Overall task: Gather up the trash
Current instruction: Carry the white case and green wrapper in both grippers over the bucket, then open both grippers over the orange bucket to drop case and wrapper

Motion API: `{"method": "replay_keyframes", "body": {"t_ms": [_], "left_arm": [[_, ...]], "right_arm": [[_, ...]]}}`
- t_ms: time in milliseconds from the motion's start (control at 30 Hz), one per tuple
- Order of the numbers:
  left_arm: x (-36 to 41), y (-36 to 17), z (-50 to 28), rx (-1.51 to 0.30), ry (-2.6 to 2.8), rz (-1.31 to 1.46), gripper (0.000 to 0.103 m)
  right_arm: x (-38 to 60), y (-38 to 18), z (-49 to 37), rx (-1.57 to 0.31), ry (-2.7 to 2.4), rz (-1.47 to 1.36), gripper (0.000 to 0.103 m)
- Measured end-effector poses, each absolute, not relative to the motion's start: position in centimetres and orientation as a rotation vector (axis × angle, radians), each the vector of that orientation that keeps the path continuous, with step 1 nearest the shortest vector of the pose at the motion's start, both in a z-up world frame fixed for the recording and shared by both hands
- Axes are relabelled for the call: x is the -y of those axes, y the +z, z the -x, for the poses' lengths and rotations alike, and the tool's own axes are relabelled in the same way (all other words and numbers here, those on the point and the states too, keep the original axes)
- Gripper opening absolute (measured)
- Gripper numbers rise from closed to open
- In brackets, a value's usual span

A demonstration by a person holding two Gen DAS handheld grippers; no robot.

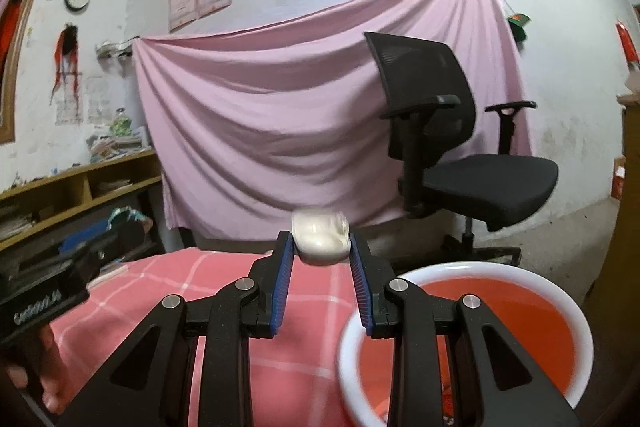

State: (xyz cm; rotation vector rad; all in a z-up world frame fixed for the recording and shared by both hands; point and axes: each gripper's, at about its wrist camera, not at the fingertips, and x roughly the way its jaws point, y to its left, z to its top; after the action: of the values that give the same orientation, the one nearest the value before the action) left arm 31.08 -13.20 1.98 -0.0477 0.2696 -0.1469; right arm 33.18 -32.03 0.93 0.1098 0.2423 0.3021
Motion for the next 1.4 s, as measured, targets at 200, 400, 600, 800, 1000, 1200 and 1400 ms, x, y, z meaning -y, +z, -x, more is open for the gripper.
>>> {"method": "replay_keyframes", "body": {"t_ms": [200, 400, 600, 800, 1000, 1200, 1400], "left_arm": [[17.6, 1.9, -33.0, -0.344, -0.237, 0.074, 0.047], [21.4, 0.6, -35.7, -0.462, -0.309, 0.106, 0.048], [23.4, -0.1, -36.8, -0.536, -0.353, 0.096, 0.051], [24.0, -0.5, -37.0, -0.593, -0.373, 0.077, 0.057], [23.5, -0.4, -37.0, -0.615, -0.37, 0.108, 0.06], [22.9, 0.1, -36.3, -0.595, -0.353, 0.122, 0.066], [21.9, 0.8, -35.3, -0.552, -0.313, 0.127, 0.066]], "right_arm": [[36.2, 0.2, -33.2, -0.286, 0.244, -0.189, 0.026], [39.5, -1.3, -34.3, -0.378, 0.197, -0.253, 0.026], [41.6, -2.0, -34.4, -0.423, 0.153, -0.266, 0.027], [43.0, -2.2, -34.1, -0.445, 0.12, -0.302, 0.03], [43.0, -2.0, -33.4, -0.447, 0.103, -0.314, 0.037], [43.2, -1.8, -33.4, -0.437, 0.09, -0.317, 0.042], [43.4, -1.7, -33.3, -0.427, 0.08, -0.319, 0.045]]}}
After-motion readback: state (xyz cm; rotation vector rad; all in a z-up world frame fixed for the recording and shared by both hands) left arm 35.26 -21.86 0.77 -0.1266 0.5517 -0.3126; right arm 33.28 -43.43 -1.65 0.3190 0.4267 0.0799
